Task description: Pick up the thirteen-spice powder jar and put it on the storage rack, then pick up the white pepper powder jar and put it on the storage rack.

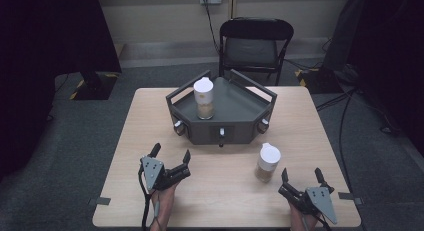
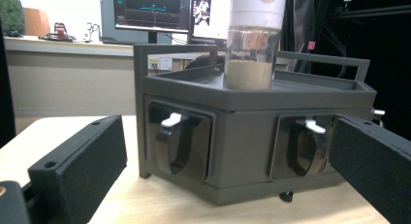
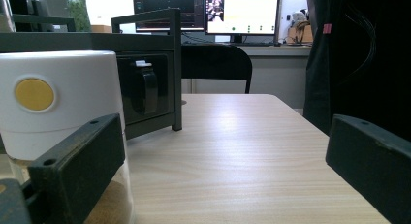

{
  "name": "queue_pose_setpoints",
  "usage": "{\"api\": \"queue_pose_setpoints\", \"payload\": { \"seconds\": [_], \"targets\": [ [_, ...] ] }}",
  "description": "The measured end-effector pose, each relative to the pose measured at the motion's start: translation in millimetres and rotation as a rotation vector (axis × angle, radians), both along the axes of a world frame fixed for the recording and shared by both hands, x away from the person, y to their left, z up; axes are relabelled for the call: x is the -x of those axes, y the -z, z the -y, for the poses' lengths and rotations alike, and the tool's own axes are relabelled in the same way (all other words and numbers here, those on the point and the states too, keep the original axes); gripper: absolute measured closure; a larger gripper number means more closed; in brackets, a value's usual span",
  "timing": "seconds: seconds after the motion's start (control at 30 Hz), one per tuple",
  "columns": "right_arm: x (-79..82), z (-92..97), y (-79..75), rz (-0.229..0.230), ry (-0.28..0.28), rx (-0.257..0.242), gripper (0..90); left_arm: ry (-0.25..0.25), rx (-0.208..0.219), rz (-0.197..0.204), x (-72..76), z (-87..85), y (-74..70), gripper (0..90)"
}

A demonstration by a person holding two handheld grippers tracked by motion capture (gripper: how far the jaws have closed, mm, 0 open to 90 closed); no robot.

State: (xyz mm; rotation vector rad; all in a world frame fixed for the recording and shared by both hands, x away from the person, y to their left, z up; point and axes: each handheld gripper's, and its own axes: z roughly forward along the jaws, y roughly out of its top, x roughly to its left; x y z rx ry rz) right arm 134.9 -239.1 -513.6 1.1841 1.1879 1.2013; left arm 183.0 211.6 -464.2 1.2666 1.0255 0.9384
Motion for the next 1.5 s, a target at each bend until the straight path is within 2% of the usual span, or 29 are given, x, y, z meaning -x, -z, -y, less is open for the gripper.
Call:
{"api": "queue_pose_setpoints", "payload": {
  "seconds": [0.23, 0.77, 1.0, 1.1, 1.5],
  "targets": [
    [0.1, -0.3, 0.0, 0.000, 0.002, 0.000, 0.0, -0.018, -0.005, -0.016, 9.6, -2.2, 13.6, 0.0],
    [0.1, -0.8, 0.0, 0.000, 0.004, 0.000, 0.0, -0.049, -0.045, -0.046, 17.3, 1.1, 40.8, 0.0],
    [0.1, -0.9, 0.0, 0.000, 0.005, 0.000, 0.0, -0.055, -0.059, -0.016, 20.8, 2.7, 46.4, 0.0],
    [0.1, -0.9, 0.1, 0.000, 0.004, 0.000, 0.0, -0.074, -0.075, 0.022, 25.0, 7.5, 52.2, 0.0],
    [0.2, -0.7, 0.2, 0.000, 0.004, 0.000, 0.0, -0.089, -0.073, 0.017, 25.9, 9.2, 51.7, 0.0]
  ]
}}
